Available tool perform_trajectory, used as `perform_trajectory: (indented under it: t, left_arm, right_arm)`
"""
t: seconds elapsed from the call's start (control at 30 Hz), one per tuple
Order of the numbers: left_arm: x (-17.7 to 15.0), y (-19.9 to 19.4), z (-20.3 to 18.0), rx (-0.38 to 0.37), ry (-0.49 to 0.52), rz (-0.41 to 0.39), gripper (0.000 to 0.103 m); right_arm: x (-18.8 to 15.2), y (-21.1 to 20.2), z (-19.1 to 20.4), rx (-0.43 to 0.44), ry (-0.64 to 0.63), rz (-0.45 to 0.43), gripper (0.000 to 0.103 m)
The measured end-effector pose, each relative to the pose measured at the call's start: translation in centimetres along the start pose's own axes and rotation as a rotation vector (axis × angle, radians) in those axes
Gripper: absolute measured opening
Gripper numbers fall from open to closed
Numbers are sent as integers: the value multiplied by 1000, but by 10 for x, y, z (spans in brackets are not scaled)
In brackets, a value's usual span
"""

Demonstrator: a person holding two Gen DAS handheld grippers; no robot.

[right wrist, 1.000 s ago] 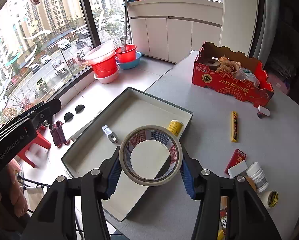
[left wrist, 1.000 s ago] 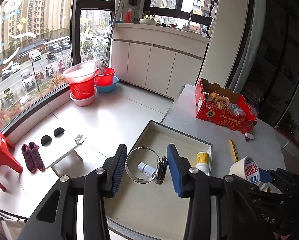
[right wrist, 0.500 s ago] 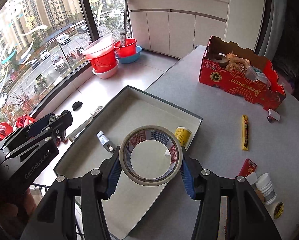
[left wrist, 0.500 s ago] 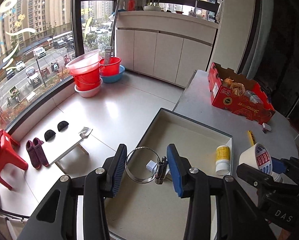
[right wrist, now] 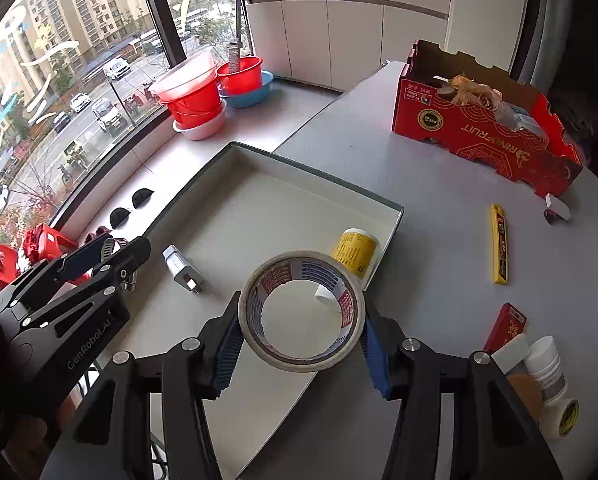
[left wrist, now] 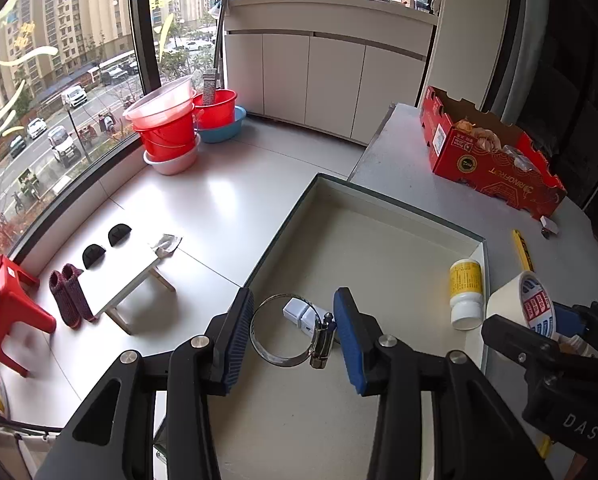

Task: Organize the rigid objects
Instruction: 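Carry hose clamp and masking tape roll with both grippers over the grey tray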

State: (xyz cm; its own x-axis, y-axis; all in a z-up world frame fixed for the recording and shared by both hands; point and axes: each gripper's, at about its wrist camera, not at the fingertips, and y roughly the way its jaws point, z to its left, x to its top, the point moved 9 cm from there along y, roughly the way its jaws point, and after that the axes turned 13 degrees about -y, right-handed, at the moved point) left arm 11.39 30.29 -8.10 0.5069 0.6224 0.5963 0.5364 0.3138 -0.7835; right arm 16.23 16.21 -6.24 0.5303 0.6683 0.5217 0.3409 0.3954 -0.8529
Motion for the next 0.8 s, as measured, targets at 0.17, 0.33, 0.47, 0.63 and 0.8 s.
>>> perform_trajectory:
  t: [0.17,0.33,0.47,0.63,0.8]
  left_arm:
    - [-2,7,0,5,2,12,45]
    - [-5,14,-2,10,4,24,45]
    - [-7,19,-3,12,7,34,45]
    - [-9,25,-4,14,8,43,45]
    - [-9,28,-4,19,11,46,45]
  right_arm:
    - [-3,6,-1,3,3,11,55]
    - [-4,12,-2,8,6,22,55]
    - [-5,16,-3,12,10,30,55]
    - [-5,20,-3,14,11,35,55]
    - [-5,22,-3,14,9,38,55]
